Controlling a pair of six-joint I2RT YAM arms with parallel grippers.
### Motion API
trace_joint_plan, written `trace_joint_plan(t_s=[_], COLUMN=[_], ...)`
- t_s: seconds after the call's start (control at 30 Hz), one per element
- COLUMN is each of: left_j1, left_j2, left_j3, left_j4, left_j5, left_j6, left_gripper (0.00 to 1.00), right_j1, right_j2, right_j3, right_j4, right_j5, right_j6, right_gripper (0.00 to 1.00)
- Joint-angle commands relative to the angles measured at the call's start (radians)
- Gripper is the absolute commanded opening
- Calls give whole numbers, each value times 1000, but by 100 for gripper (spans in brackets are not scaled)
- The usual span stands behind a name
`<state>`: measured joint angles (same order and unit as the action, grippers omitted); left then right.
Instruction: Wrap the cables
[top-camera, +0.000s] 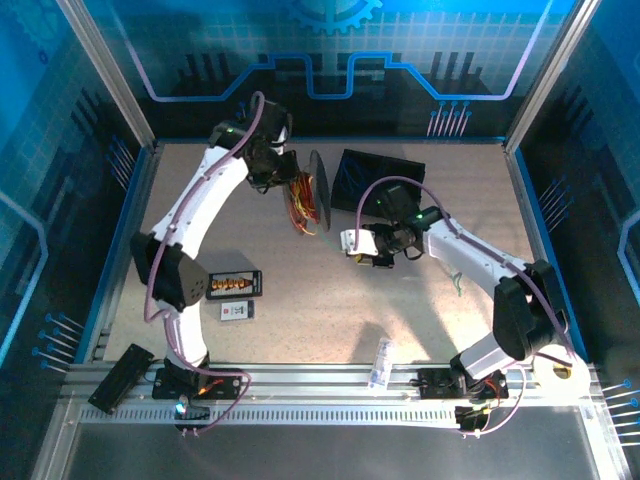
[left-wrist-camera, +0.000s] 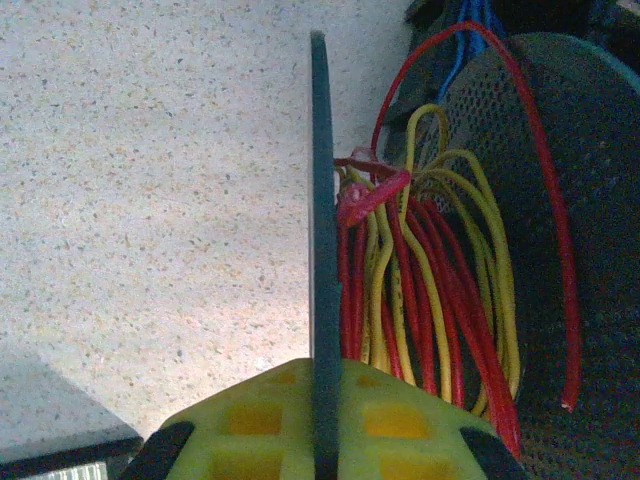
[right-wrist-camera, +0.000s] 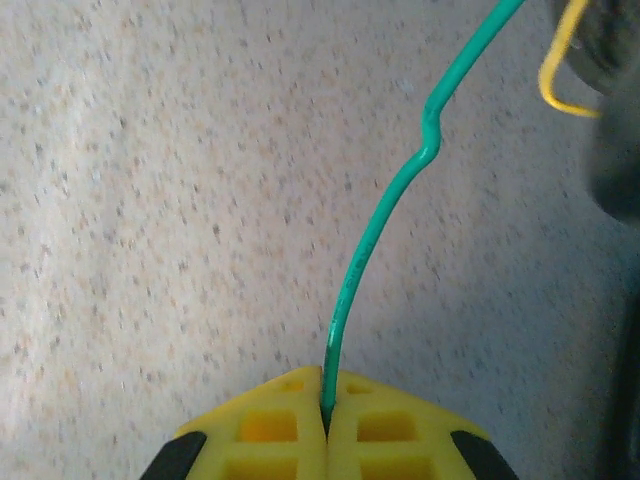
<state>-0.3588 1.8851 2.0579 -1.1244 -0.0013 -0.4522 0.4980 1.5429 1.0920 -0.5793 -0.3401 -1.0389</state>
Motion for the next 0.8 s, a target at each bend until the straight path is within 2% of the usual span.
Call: trace_joint_plan(t_s=[0.0,0.2,0.3,0.53,0.57,0.63,0.7,0.77], left_j1=[63,95,95,94,93,93,92,90], left_j2=[-135,-177,-217,-263,-265,-265,-257,-246], left_j3=[-59,-65,-122,-205,-216,-223,-219,-210], left_j4=[174,143,165,151,155,170,191,221], left_j5=[132,310,389,389,374,337,293,274], left_j6=[-92,-69,-46,22,26,30,29,20], left_gripper=[0,0,0,0,0,0,0,0], right_j1=[33,-3,-26,-62,-62,-54,-36,-32], right_j2=[49,89,111,112,99,62,15,-32], right_j3=[-33,-9,11,24,21,2,-28,-50], right_j4=[17,112,141,235,244,267,282,301], right_j5=[-87,-40,-64,-101,-108,-135,-169,-189], right_j6=[149,300,327,395,401,403,402,432], right_gripper=[0,0,0,0,3,24,39,49])
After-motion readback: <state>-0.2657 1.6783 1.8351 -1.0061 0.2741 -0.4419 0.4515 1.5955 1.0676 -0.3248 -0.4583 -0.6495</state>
